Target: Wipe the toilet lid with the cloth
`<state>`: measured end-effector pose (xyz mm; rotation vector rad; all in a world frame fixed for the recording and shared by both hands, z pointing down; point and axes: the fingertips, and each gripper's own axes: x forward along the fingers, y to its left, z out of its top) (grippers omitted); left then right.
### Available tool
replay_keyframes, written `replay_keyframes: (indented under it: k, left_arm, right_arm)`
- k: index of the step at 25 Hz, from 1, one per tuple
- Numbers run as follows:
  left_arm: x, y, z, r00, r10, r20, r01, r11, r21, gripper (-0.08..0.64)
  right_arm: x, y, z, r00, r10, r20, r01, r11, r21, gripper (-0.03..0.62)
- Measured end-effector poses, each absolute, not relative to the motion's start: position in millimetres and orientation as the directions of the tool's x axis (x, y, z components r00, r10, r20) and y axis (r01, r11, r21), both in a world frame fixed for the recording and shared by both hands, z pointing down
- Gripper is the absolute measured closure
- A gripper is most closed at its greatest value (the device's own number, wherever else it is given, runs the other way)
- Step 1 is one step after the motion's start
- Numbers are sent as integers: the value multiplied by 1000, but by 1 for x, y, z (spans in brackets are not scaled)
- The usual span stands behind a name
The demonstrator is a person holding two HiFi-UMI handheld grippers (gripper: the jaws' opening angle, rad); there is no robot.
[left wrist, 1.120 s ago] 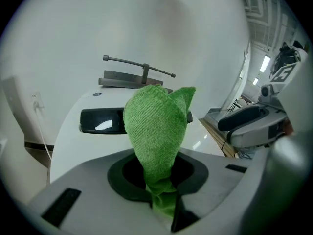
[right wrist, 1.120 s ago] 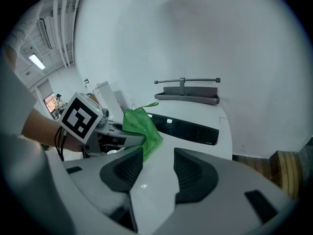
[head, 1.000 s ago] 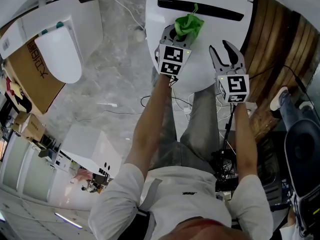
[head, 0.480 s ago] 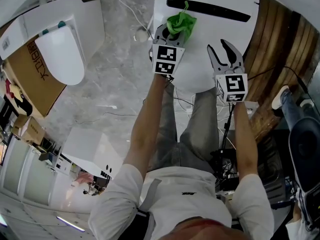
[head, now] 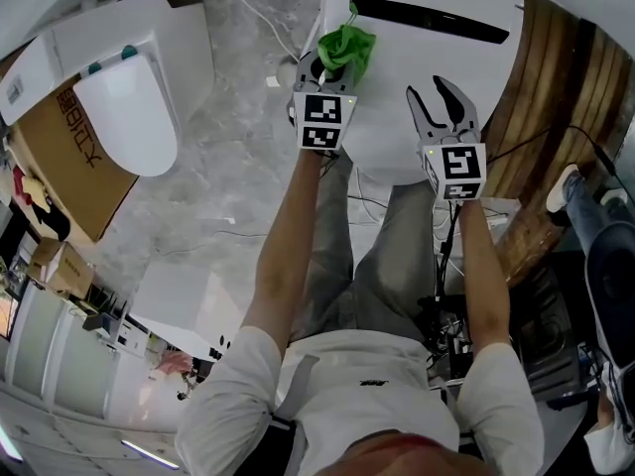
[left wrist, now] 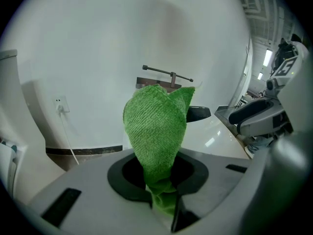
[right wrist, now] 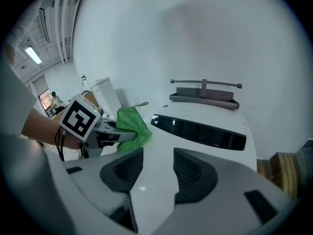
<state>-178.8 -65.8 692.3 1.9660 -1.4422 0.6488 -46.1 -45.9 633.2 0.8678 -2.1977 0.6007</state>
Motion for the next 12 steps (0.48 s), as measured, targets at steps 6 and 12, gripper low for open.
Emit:
replay_keyframes:
  k: [6,12]
  left_arm:
    - [-192,-61,693,280,-660,697,-958,-236,161,474]
    - [-201,-54,693,221,-663,715,-972,-211,104,474]
  right_arm:
    - [-51,-42,631,-515,-430,741,-750,645,-147,388]
    - [-39,-36,629,-489,-441,753,-769,625,-133,388]
